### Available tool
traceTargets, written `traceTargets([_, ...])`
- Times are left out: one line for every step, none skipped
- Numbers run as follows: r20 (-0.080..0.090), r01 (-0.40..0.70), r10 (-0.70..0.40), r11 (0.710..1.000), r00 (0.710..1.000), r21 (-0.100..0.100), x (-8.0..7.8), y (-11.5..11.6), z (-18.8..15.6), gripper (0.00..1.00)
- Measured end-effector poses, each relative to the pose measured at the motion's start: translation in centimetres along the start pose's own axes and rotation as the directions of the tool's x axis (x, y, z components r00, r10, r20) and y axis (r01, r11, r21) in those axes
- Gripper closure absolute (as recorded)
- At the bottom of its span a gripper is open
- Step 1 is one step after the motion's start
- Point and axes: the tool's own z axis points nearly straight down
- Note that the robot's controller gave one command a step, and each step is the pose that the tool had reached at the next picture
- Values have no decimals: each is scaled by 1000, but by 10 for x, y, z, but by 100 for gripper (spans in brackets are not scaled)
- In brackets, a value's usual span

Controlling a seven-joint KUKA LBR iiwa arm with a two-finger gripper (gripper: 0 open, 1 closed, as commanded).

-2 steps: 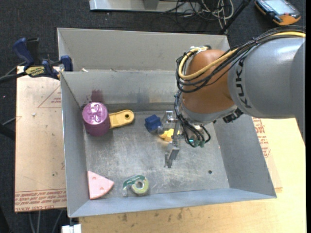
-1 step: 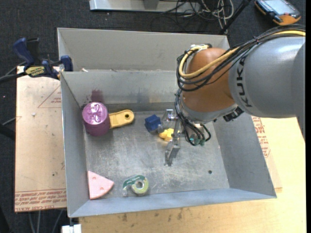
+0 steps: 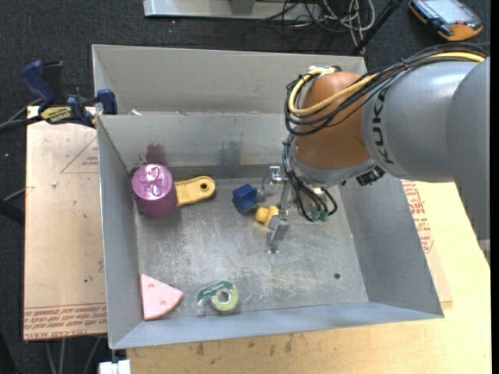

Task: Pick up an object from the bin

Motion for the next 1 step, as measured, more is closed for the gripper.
traceTargets([-6, -39, 39, 999, 999, 2, -23, -51, 30, 100])
